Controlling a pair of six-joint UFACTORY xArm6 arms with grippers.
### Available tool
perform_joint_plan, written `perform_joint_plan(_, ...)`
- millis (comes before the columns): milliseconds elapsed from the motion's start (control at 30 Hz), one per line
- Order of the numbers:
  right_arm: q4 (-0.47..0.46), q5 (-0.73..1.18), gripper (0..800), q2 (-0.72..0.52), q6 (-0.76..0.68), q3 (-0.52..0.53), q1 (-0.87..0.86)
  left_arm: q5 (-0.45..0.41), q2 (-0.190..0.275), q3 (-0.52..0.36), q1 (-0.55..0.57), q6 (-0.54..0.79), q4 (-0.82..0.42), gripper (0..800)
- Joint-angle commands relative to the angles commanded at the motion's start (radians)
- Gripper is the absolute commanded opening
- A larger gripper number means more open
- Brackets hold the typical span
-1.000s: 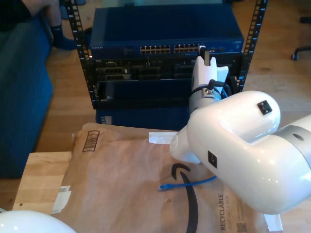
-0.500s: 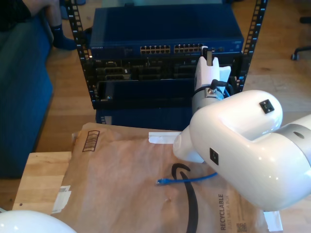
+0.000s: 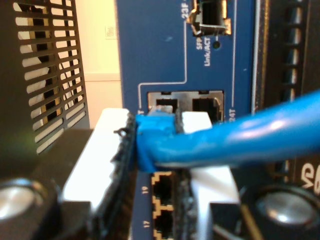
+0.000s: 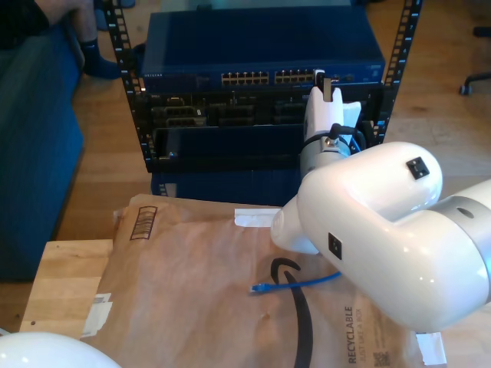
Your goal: Grab the cable and plug it in
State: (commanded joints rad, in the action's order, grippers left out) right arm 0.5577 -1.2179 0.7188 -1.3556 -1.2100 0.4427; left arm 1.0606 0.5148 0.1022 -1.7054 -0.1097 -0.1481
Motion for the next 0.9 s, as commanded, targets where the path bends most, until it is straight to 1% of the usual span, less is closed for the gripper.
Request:
perform_joint_plan(633,0.0,0.0,0,-0.003,-0.006,0.002,-0.008,0.0,0.0,0.0,0.0,0.0,0.0,800)
perform_joint_plan(900,-0.014,0.003,0,0.0,-0.011,-0.009,-0.017,0.0,0.0,0.0,0.0,0.0,0.0,800)
